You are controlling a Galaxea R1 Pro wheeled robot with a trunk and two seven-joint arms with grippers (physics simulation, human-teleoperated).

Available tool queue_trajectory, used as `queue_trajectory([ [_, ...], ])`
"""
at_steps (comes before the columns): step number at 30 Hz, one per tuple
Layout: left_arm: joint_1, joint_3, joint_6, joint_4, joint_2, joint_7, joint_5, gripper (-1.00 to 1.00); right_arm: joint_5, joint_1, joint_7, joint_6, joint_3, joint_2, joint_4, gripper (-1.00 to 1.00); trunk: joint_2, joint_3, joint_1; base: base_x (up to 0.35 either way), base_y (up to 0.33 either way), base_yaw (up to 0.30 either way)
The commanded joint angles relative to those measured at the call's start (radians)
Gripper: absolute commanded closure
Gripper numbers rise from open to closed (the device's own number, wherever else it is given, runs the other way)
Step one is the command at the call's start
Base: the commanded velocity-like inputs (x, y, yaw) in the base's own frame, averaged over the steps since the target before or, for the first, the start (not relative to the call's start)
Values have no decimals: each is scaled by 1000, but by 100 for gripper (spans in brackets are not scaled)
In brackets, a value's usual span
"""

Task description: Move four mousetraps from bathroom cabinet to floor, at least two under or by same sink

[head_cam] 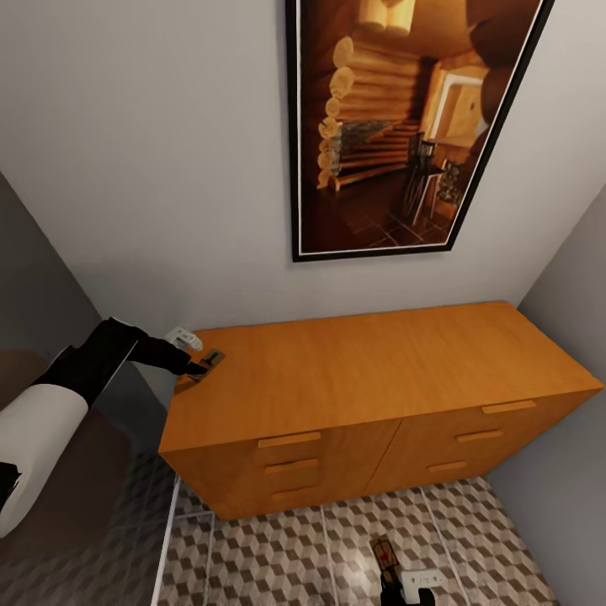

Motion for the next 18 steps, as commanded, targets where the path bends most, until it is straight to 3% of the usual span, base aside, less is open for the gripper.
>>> queue_trajectory([
  [1, 0, 0, 0, 0, 0, 0, 0, -100, 0, 0, 0, 0, 0, 0, 0, 100, 0, -1, 0, 0, 0, 0],
  [18, 0, 0, 0, 5, 0, 0, 0, -100, 0, 0, 0, 0, 0, 0, 0, 100, 0, -23, 0, 0, 0, 0],
])
